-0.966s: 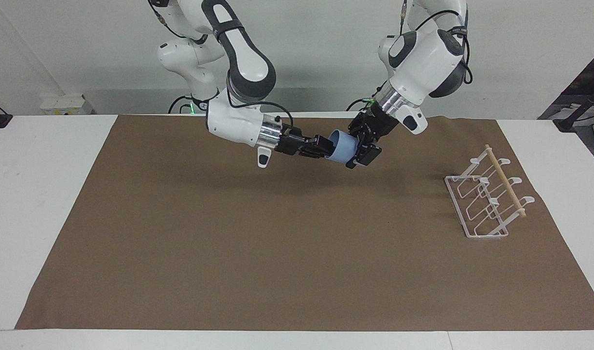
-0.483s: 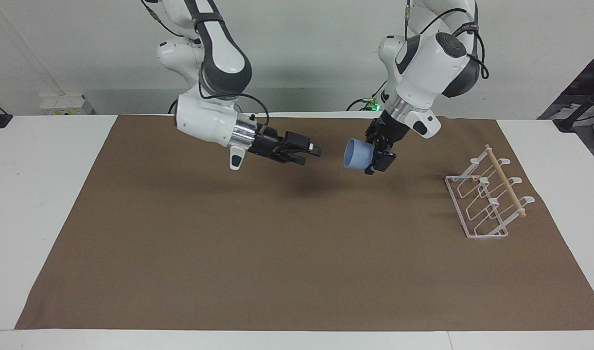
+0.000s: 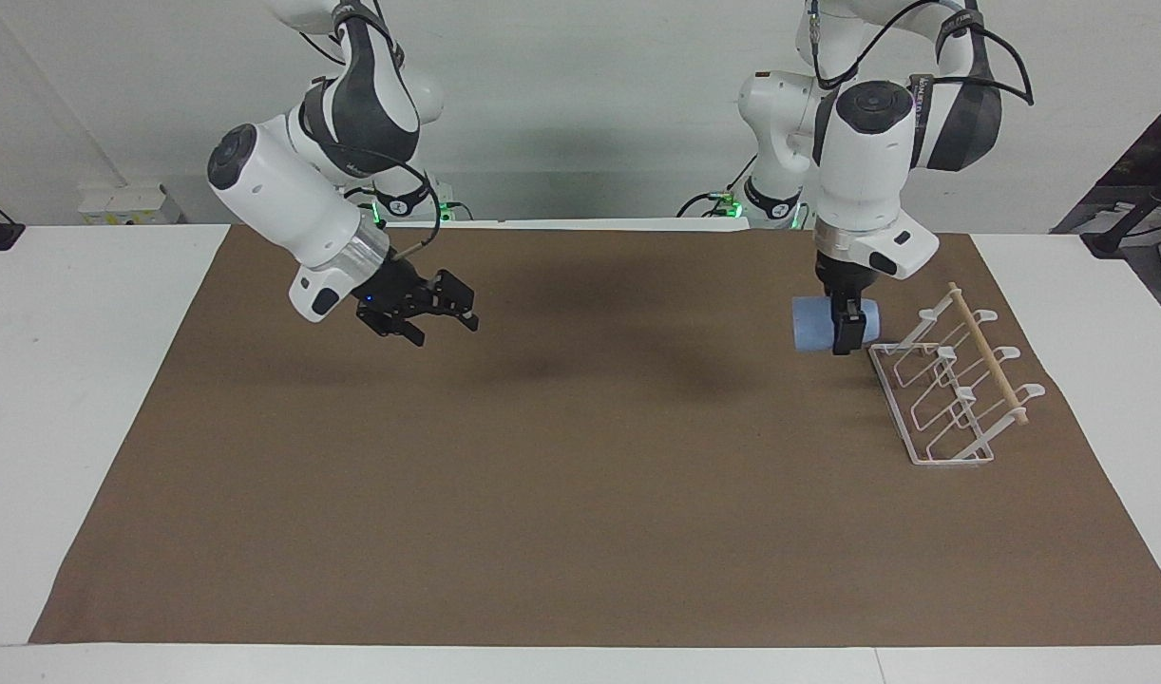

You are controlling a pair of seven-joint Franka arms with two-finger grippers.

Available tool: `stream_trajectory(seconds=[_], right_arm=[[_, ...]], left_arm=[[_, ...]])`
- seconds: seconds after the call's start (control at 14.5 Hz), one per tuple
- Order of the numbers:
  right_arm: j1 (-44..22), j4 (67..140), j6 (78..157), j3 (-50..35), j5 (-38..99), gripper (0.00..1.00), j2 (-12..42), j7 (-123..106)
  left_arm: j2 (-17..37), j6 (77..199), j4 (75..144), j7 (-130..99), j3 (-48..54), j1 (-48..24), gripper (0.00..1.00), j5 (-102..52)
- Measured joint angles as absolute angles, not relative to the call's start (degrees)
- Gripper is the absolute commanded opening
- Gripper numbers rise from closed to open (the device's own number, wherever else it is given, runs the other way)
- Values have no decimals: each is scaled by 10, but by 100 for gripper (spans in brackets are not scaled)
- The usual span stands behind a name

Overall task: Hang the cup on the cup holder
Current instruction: 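Grasp the cup with the left gripper while the right gripper releases it, then carry the cup to the rack with the left gripper while the right gripper retracts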

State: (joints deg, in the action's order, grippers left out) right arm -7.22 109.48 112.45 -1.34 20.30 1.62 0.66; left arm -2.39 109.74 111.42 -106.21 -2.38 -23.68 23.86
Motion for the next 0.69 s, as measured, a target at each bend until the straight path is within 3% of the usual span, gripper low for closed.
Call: stream_trajectory(seconds=[0.28,0.69], right_arm=[[-35,1058,1061,-13,79,99,10,7],[14,924,895,-11,-42,99,4,6]], left_arm=[[10,1056,1117,-1173,-24,-227,39,459],[99,1047,1113,-1225,-25,-185,39,703]])
